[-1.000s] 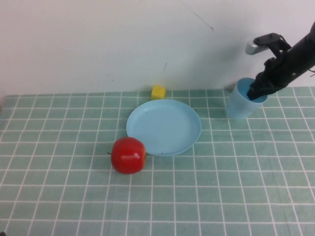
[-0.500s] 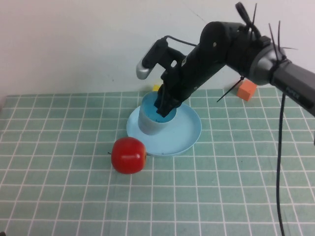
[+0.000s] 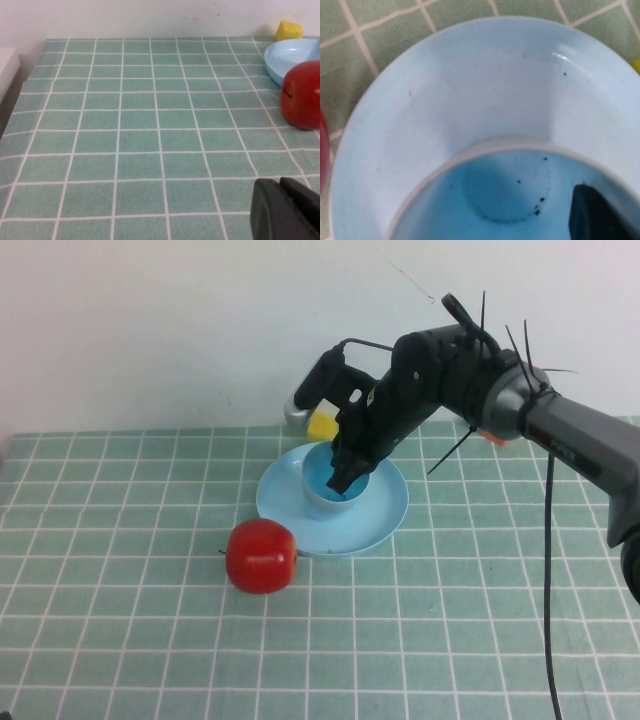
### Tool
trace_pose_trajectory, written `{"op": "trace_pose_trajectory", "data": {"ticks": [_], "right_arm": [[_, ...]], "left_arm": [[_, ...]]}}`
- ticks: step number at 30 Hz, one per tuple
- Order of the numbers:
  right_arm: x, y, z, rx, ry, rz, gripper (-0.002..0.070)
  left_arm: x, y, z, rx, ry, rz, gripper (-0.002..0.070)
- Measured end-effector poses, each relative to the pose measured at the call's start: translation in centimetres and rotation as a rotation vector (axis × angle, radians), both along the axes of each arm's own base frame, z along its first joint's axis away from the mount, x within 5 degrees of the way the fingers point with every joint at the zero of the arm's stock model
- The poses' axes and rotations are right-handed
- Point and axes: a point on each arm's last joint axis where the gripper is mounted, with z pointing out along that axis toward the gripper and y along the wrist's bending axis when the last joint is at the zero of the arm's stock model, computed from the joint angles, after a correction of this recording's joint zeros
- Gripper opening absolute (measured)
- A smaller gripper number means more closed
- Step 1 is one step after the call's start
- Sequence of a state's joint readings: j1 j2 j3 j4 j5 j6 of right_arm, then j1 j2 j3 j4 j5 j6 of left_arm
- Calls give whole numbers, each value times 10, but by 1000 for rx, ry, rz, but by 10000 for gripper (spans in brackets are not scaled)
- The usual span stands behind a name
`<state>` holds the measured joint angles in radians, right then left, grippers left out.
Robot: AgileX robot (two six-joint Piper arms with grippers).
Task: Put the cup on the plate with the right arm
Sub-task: Place the cup on the plate
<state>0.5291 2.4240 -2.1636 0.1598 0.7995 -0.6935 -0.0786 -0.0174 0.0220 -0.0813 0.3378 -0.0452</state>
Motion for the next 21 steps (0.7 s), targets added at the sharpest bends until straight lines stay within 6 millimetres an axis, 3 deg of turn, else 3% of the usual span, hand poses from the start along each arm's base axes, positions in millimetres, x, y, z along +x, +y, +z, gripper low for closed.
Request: {"op": "trace_pose_trajectory", "data": {"ticks": [2,8,13,16,21], "right_arm": [[1,0,-1,9,3,-17,82],[1,1,-5,26,22,-58,298],[0,0,6,36,6,-61,339],[-5,-5,38,44,-43,-55,344],[-23,-22,115,28,-176,-43,329]], "left_arm": [[0,0,0,0,0,0,-3],[0,0,0,0,0,0,-3],[0,0,0,0,0,0,-3],[0,0,0,0,0,0,-3],[0,0,0,0,0,0,-3]]}}
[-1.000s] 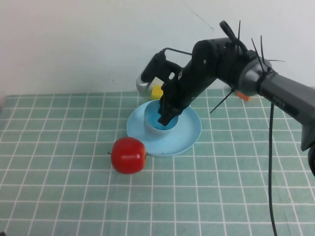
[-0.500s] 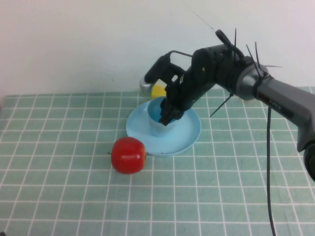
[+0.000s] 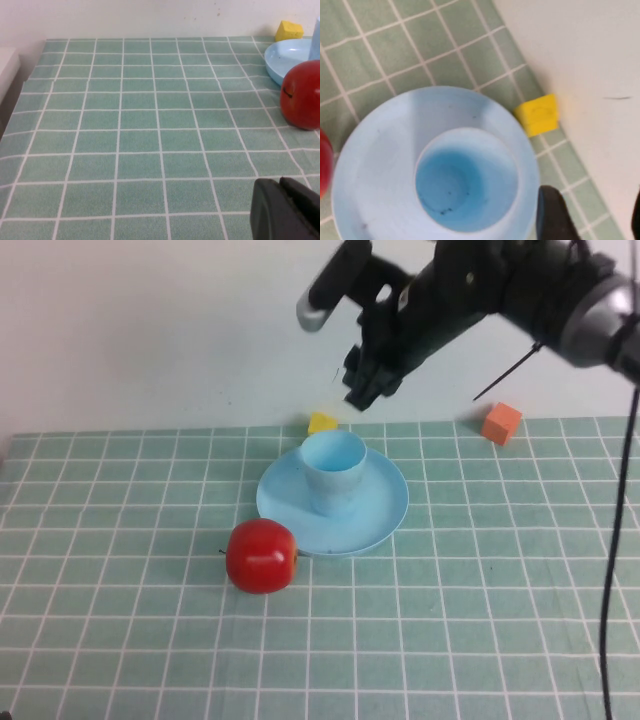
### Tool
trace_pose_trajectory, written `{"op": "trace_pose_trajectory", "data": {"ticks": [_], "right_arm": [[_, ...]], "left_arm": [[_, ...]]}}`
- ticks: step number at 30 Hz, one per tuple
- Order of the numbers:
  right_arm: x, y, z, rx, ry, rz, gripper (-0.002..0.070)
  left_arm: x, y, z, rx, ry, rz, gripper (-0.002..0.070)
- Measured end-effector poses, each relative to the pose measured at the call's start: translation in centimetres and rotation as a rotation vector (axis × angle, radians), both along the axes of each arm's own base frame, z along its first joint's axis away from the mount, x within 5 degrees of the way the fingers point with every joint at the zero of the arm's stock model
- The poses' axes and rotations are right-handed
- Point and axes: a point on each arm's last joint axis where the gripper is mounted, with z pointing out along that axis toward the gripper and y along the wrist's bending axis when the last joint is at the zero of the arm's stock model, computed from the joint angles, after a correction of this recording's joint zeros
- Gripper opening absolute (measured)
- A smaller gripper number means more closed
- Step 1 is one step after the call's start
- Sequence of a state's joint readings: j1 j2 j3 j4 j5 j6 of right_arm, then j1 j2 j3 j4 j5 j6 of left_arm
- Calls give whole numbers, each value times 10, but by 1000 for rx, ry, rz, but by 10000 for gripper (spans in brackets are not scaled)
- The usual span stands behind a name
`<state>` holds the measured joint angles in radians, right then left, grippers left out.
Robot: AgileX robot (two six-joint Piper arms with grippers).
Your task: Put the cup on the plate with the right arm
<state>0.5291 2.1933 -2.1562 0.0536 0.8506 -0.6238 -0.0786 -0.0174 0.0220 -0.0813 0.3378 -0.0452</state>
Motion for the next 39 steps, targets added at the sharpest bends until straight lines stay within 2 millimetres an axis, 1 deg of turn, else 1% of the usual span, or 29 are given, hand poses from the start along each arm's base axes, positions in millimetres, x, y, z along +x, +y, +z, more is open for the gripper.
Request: {"op": "trace_pose_trajectory", "data": {"ticks": [2,3,7,9,10,13,16,18,19,21,23,26,28,31,33,36,39], "right_arm": [[-10,-10,30,-20,-51,-2,298],[-17,-16,46,-32,-78,-3,267],[-49,-43,114,-39,-204,-53,78],[-66,-57,143,-15,-260,-99,36],[-76,-65,158,-4,-283,-126,22],[-107,-89,193,8,-325,-193,6],[-139,-113,217,-4,-340,-247,1],[-157,-125,222,-9,-338,-273,0],[-166,-131,223,-8,-334,-283,-1],[-180,-140,216,-11,-312,-296,-1],[-195,-148,207,-3,-299,-307,-2],[-220,-162,188,29,-297,-317,-2],[-237,-171,168,53,-275,-336,-2],[-259,-182,133,90,-214,-371,-2],[-273,-187,112,127,-167,-383,-2],[-293,-192,81,185,-105,-375,-3],[-308,-194,49,244,-39,-363,-3]], "left_arm": [[0,0,0,0,0,0,-3],[0,0,0,0,0,0,-3],[0,0,0,0,0,0,-3],[0,0,0,0,0,0,-3],[0,0,0,0,0,0,-3],[0,0,0,0,0,0,-3],[0,0,0,0,0,0,-3],[0,0,0,0,0,0,-3],[0,0,0,0,0,0,-3],[0,0,0,0,0,0,-3],[0,0,0,0,0,0,-3],[0,0,0,0,0,0,-3],[0,0,0,0,0,0,-3],[0,0,0,0,0,0,-3],[0,0,0,0,0,0,-3],[0,0,0,0,0,0,-3],[0,0,0,0,0,0,-3]]}}
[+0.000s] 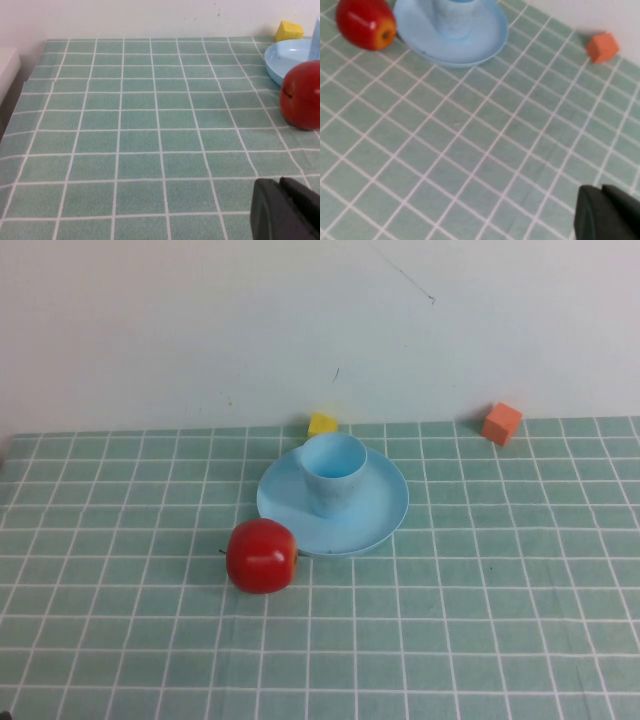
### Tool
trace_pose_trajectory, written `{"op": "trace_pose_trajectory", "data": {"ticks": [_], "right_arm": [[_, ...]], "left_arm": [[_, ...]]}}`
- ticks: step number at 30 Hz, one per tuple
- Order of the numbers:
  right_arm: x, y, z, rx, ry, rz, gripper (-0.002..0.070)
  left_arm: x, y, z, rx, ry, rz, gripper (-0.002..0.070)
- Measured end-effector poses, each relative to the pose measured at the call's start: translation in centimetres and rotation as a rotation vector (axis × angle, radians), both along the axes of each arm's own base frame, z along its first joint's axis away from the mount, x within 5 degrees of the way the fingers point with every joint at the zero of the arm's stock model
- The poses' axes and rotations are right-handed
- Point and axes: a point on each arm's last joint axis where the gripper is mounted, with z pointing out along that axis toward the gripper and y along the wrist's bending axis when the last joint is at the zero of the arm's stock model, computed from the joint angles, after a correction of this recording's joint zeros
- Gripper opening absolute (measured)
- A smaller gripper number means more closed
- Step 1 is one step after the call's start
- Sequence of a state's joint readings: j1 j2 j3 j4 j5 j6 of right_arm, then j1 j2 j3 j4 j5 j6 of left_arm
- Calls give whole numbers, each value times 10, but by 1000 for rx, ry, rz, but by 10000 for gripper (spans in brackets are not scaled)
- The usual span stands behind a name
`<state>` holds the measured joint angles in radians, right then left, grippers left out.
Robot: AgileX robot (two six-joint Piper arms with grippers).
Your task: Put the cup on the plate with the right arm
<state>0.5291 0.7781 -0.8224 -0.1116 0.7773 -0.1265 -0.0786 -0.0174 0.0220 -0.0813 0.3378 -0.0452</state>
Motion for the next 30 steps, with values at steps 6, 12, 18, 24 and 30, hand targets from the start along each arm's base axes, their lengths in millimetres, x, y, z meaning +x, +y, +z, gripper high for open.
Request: {"op": "trace_pose_trajectory", "data": {"ticks": [6,12,18,24,30], "right_arm": [[-16,3,-51,106,162,8,-3],[-25,0,-93,56,294,-5,-3],[-32,-12,-112,-61,281,-3,-3],[-34,-36,-126,63,-23,-163,-3],[-48,-59,-153,141,-291,-390,-3]], "left_arm": [[0,0,0,0,0,0,-3],[0,0,0,0,0,0,-3],[0,0,0,0,0,0,-3],[0,0,0,0,0,0,-3],[0,0,0,0,0,0,-3]]}}
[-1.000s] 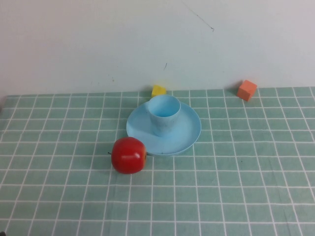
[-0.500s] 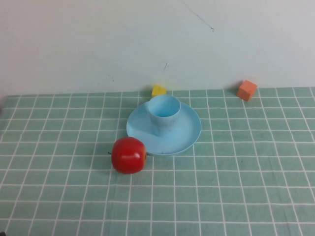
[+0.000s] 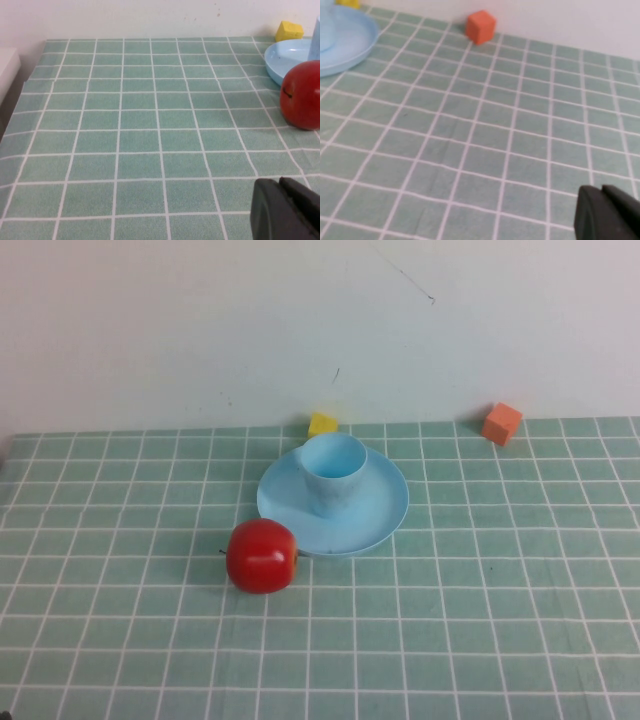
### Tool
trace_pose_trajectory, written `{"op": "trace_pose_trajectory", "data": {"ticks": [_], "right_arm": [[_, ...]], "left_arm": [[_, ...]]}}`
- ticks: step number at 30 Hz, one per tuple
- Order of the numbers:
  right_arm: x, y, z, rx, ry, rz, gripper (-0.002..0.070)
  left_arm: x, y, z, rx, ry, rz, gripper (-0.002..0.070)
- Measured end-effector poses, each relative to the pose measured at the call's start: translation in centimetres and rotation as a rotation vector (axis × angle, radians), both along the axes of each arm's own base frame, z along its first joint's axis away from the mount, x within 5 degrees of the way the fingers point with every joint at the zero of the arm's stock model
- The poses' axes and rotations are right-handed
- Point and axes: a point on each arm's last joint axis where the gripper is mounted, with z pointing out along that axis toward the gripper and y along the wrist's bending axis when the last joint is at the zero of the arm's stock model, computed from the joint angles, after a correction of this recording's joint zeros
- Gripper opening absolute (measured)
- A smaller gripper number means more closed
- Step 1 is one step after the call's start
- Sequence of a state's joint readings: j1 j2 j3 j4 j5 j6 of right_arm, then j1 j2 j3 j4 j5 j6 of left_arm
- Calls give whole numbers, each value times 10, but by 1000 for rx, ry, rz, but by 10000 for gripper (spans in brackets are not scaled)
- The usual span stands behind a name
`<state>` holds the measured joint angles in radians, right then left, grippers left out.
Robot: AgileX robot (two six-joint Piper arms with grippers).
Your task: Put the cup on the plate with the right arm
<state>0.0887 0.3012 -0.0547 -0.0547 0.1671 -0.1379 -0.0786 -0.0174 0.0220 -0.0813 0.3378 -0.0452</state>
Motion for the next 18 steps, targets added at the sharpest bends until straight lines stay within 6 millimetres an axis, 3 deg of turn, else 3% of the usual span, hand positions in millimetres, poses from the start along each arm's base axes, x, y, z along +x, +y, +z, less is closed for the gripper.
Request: {"op": "trace_pose_trajectory", "data": {"ticks": [4,18], "right_arm": [[-9,-7,-15,-2,-65,-91,-3],[-26,-9,-24,-10,-38,-126,-3]], "left_arm": [[0,0,0,0,0,0,-3],[0,0,0,0,0,0,-3]]}}
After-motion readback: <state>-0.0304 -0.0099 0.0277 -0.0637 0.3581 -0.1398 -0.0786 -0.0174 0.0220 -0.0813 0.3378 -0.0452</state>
